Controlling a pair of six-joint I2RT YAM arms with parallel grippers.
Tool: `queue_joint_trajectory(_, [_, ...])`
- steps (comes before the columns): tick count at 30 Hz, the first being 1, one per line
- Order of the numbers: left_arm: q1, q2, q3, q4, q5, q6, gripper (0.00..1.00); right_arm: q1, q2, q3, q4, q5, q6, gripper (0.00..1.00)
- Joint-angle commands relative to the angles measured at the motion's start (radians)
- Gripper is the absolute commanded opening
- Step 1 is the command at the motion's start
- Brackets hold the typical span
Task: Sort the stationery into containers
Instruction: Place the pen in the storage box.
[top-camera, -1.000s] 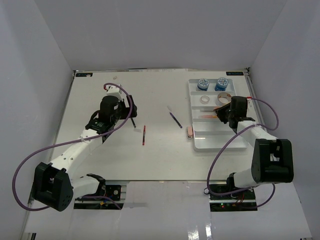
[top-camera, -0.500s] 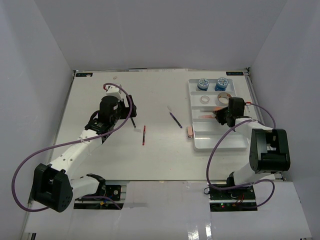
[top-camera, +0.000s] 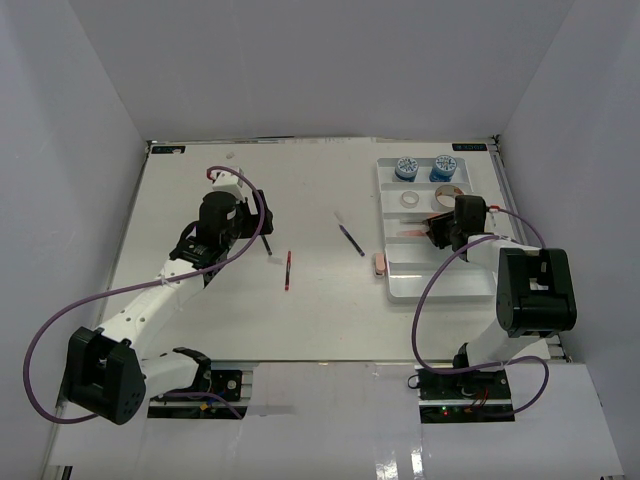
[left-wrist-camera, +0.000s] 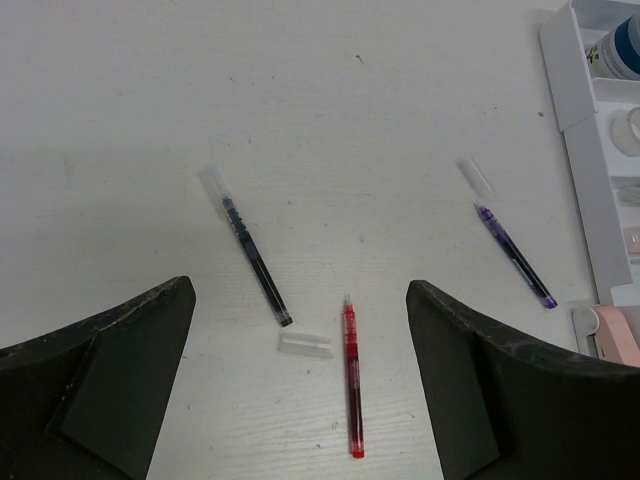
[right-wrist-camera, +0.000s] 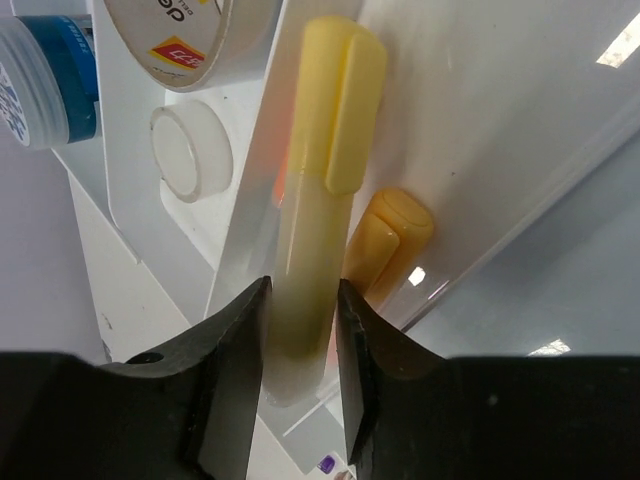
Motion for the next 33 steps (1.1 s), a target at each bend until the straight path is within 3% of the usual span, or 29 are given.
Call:
queue_joint_trajectory(1, [0.005, -0.033, -0.013, 0.015, -0.005, 0.01, 0.98, -0.003, 0.006, 0.02, 0.024, 0.007, 0.003, 0.39])
queue_joint_trajectory(26, [0.007, -0.027, -0.012, 0.013, 0.007, 0.006, 0.98, -0.002, -0.129, 0.059, -0.054, -0.074, -0.124, 0.51])
queue_joint_trajectory(30, [0.007, -0.027, -0.01, 0.01, 0.01, 0.004, 0.98, 0.018, -0.157, 0.101, -0.065, -0.122, -0.276, 0.52])
queue_joint_trajectory(33, [0.007, -0.021, -0.007, 0.006, 0.009, 0.001, 0.98, 0.069, -0.158, 0.182, -0.097, -0.176, -0.51, 0.53])
